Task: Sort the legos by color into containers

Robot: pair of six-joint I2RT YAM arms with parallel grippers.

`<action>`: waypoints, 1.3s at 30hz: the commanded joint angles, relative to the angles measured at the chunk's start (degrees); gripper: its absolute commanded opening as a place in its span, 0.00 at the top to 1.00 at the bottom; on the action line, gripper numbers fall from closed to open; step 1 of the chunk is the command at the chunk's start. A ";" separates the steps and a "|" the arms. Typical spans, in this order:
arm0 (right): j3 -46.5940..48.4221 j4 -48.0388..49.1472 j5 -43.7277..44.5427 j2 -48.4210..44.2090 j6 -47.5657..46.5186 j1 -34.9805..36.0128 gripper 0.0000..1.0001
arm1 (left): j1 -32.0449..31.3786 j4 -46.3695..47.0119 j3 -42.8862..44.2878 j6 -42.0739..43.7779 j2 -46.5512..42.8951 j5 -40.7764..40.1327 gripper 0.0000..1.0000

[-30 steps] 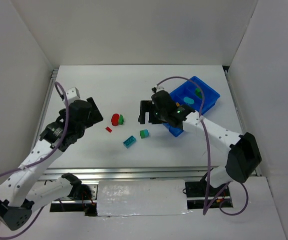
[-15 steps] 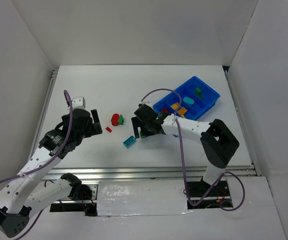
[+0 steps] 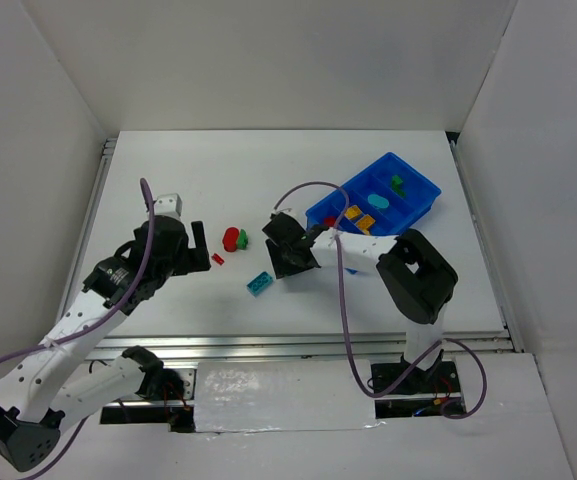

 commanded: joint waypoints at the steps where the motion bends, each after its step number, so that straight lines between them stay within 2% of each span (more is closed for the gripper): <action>1: 0.70 4.98 0.23 -0.28 -2.56 0.07 0.42 | 0.23 2.45 0.32 1.31 -0.23 1.65 0.02; 5: -0.70 7.44 -0.56 -0.72 -3.61 -0.28 0.49 | 0.23 2.72 0.32 1.57 0.30 2.61 0.02; 8: -0.88 8.06 -1.53 -0.37 -4.40 -0.55 0.59 | 0.23 3.07 0.32 1.66 0.39 3.40 0.02; 9: -0.97 8.15 -1.88 -0.37 -4.84 -0.55 0.67 | 0.23 3.16 0.23 1.66 0.30 3.58 0.02; 10: -1.32 8.41 -2.32 -0.63 -5.02 -0.55 1.00 | 0.23 3.24 0.14 1.75 0.21 3.84 0.02; 14: -4.12 9.37 -2.58 -5.27 -4.32 -0.38 1.00 | 0.23 3.86 0.14 1.05 0.21 5.42 0.00; 15: -5.35 10.25 -3.37 -9.47 -4.40 -0.29 1.00 | 0.23 4.82 0.05 0.78 0.21 6.38 0.00; 17: -11.92 15.24 -6.35 -17.28 -4.84 0.50 1.00 | 0.14 7.27 0.23 -1.06 0.65 11.73 0.00; 22: -18.88 18.86 -11.54 -30.76 -6.86 2.09 1.00 | 0.23 16.41 -0.65 -5.63 2.58 28.51 0.01; 23: -19.77 19.04 -13.46 -34.61 -7.04 2.44 1.00 | 0.23 18.08 -0.91 -7.64 3.37 33.41 0.00; 27: -23.64 19.22 -15.41 -43.86 -7.57 4.19 1.00 | -0.21 27.39 -2.49 -12.66 4.87 44.06 0.01; 30: -25.66 18.17 -14.37 -49.66 -7.39 5.34 1.00 | -1.52 34.52 -3.81 -16.70 6.27 49.53 0.01; 33: -26.37 16.68 -12.53 -52.84 -7.04 5.95 1.00 | -3.55 36.29 -2.85 -17.85 8.12 49.81 0.00; 39: -26.10 14.65 -12.34 -56.00 -7.83 6.31 1.00 | -10.84 34.19 0.23 -16.97 11.46 43.14 0.01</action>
